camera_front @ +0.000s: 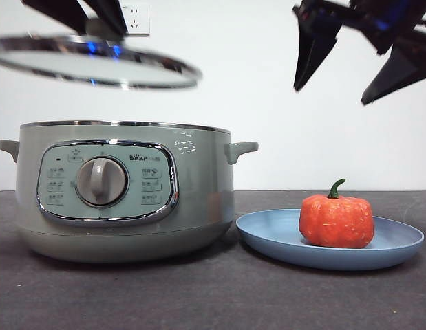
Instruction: Take the pumpkin out from the steamer,put the pumpkin in the blue plate,close the lid
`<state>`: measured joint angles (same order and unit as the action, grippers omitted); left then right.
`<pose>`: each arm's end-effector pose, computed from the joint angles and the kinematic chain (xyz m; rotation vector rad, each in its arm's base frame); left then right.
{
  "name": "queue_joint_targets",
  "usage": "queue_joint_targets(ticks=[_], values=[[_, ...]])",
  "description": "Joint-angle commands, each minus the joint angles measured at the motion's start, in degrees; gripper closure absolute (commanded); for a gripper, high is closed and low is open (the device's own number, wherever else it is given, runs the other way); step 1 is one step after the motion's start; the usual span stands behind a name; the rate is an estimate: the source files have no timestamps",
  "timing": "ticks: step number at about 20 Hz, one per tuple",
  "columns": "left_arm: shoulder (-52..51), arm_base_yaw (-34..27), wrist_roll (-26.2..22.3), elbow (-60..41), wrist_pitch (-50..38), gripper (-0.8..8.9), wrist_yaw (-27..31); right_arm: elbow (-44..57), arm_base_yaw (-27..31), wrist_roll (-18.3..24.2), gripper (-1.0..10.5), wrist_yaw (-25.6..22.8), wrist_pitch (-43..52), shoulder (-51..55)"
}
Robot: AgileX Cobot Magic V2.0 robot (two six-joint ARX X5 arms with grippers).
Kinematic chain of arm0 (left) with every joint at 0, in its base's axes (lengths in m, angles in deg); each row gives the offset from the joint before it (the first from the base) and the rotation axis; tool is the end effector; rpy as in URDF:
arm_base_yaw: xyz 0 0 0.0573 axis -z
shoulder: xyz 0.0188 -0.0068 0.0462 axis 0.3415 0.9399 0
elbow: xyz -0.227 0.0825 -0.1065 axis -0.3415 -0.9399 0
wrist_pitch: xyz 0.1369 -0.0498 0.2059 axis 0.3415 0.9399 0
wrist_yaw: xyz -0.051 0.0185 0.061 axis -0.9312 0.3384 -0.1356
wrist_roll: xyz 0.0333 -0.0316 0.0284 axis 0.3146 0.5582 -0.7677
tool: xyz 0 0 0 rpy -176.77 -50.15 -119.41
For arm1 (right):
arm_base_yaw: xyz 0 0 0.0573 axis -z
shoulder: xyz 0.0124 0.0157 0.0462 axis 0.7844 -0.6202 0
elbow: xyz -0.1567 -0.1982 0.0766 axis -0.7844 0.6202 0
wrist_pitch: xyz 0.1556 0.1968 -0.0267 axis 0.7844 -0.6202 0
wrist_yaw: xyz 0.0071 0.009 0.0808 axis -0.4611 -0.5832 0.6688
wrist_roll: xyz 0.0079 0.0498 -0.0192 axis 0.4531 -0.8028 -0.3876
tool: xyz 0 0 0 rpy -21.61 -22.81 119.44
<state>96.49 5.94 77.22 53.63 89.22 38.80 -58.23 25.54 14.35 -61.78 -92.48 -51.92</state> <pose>0.2411 -0.1174 0.3528 0.1963 0.5742 -0.4650 0.2277 0.1098 0.2910 -0.0445 0.6713 0.3413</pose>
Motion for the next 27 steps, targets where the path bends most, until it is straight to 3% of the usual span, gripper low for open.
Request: queue_joint_targets(ticks=[1, 7, 17, 18, 20, 21, 27], values=[[3.08, 0.33, 0.76, 0.81, -2.45, 8.23, -1.53, 0.46, 0.66, -0.33, 3.8, -0.31, 0.09, 1.46], [9.55, 1.60, 0.79, 0.81, -2.32, 8.22, -3.06, 0.46, 1.38, -0.33, 3.8, -0.37, -1.57, 2.91], [9.75, 2.16, 2.27, 0.81, -1.09, 8.04, -4.28, 0.46, 1.38, -0.33, 3.8, -0.31, -2.47, 2.91], [9.75, 2.16, 2.25, 0.81, -0.98, 7.51, -4.28, 0.46, 1.38, -0.33, 3.8, -0.28, -2.49, 2.91], [9.75, 2.16, 2.25, 0.81, -0.96, 4.33, -4.17, 0.46, 1.38, -0.33, 3.8, -0.26, -2.73, 2.91], [9.75, 2.16, 2.25, 0.81, -0.79, 3.35, -4.20, 0.46, 1.38, -0.33, 3.8, -0.26, -2.99, 2.91], [9.46, 2.14, 2.25, 0.83, -0.68, 3.42, -4.13, 0.46, 1.38, -0.33, 3.8, -0.09, -5.35, 3.32]])
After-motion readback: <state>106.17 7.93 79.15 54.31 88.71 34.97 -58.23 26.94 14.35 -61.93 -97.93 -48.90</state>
